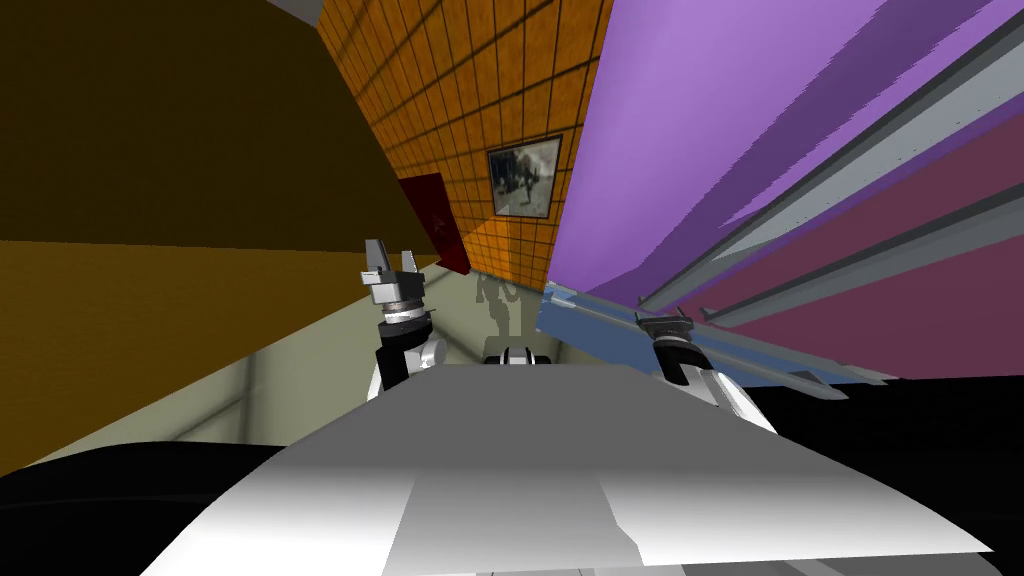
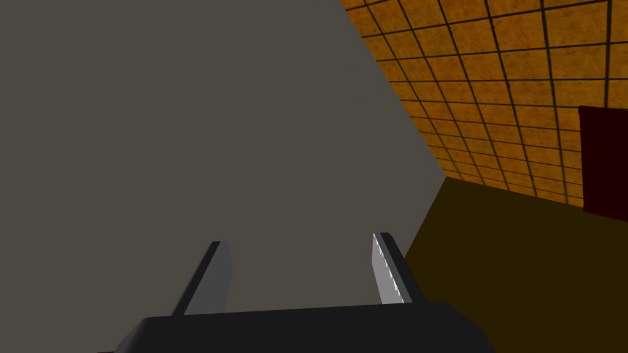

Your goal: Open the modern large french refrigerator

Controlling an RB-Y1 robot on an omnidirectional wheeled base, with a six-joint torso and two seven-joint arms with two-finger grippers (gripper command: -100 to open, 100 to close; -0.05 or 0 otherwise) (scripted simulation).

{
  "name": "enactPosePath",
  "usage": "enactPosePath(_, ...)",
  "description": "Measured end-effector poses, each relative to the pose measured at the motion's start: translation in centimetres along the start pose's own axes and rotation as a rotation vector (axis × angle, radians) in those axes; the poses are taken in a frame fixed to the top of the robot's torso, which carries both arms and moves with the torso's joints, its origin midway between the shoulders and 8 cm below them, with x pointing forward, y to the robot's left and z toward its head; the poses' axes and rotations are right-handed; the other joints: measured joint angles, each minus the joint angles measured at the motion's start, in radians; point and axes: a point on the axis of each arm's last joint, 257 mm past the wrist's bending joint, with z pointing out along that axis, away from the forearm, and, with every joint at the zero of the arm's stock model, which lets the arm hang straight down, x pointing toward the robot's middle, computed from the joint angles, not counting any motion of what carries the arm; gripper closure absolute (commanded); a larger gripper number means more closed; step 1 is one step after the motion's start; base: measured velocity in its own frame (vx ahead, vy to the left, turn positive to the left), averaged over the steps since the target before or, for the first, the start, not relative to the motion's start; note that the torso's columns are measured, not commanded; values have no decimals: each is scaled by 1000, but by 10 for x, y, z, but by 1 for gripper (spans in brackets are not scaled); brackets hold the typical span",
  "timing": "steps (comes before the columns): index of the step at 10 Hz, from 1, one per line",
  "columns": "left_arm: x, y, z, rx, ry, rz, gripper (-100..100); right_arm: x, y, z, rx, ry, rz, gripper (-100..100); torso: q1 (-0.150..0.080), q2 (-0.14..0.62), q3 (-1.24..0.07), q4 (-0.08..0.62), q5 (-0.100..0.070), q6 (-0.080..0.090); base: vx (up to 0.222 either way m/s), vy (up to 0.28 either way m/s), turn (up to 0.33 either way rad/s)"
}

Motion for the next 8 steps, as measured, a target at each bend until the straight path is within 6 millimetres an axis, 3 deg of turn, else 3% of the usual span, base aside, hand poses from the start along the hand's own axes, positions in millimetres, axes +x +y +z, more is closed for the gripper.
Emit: enactPosePath(8, 0, 0, 0, 0, 0, 0, 0, 35, -31, -12, 104, 120, 13, 100, -7, 3, 2, 1, -2, 0, 41, 236, -122)
